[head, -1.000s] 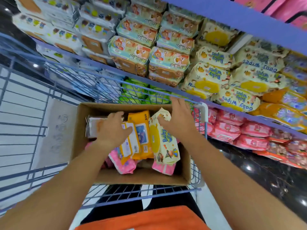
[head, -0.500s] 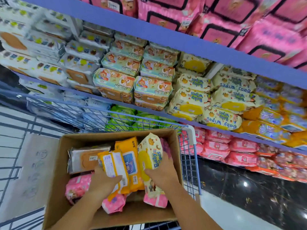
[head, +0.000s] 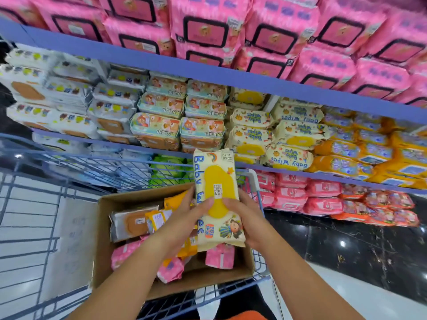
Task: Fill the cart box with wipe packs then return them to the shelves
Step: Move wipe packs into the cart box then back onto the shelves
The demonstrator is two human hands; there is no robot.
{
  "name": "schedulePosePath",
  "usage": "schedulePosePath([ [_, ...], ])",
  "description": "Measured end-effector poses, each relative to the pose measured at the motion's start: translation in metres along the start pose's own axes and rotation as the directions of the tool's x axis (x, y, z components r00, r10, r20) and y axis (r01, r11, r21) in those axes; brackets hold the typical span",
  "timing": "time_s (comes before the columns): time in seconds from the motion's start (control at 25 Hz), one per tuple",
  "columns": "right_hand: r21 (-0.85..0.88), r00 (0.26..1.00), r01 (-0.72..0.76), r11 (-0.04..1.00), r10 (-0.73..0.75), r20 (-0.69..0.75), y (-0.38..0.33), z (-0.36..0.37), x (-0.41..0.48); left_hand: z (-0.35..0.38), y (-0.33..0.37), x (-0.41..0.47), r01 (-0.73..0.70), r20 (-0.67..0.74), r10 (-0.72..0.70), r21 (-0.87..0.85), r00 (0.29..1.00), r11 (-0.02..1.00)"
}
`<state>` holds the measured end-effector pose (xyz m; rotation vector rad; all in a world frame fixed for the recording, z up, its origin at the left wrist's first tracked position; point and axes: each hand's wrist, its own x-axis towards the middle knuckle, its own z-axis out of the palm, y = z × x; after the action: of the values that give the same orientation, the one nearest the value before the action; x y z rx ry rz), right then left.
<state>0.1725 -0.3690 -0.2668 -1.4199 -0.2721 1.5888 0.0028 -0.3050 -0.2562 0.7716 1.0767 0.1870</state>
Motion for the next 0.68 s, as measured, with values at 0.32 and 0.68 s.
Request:
schedulePosePath([
  [0.32, 0.106, 0.958, 0.276, 0.955, -0.282, 0.049, -0.076, -0.050, -0.041, 0.077, 0.125, -0.018, -0.271, 0.151, 0.230, 0.387, 0.962, 0.881],
  [0.68, -0.876, 0.550, 0.434, 0.211, -0.832, 0.072, -0.195, -0.202, -0.107, 0.208, 0.230, 0.012, -0.358, 0.379, 0.081, 0.754, 0.922, 0.551],
])
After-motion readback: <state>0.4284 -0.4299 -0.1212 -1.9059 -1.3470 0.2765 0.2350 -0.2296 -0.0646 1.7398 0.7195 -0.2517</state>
